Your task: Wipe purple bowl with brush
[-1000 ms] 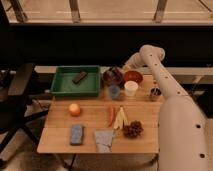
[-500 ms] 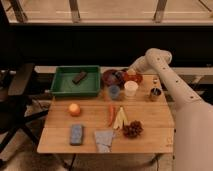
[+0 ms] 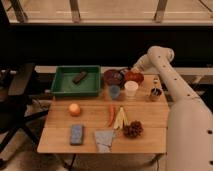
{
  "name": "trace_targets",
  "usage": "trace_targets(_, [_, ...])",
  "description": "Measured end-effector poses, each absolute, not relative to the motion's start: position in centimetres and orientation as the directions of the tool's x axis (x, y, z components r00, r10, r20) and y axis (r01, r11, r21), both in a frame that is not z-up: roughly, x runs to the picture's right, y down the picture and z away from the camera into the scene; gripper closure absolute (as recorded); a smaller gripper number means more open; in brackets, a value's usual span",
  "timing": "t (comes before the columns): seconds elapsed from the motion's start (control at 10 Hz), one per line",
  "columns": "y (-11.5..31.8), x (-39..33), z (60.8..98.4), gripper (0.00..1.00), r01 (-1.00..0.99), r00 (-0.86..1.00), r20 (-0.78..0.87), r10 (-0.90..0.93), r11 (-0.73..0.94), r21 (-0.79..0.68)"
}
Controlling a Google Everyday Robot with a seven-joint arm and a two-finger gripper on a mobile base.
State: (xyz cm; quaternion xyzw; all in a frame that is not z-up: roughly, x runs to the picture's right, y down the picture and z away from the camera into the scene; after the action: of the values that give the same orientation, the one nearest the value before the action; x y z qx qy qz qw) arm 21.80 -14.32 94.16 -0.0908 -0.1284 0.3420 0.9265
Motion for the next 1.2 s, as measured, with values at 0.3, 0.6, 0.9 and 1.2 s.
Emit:
trace_targets(0.3, [-15.0, 19.6, 93.9, 1.0, -0.6, 0.721, 0.223, 0.656, 0.752, -0.272])
trace_targets(0.6, [-13.8, 18.1, 93.1, 1.0, -0.58, 0.711, 0.253, 0.656, 0.75, -0.317])
trace_targets(0.9, [-11.7, 19.0, 91.6, 1.0, -0.577, 0.711, 0.242, 0.66, 0.745, -0.336])
trace_targets(1.2, [-11.3, 21.8, 91.3, 1.0, -0.602, 0.711, 0.204, 0.673, 0.732, -0.319])
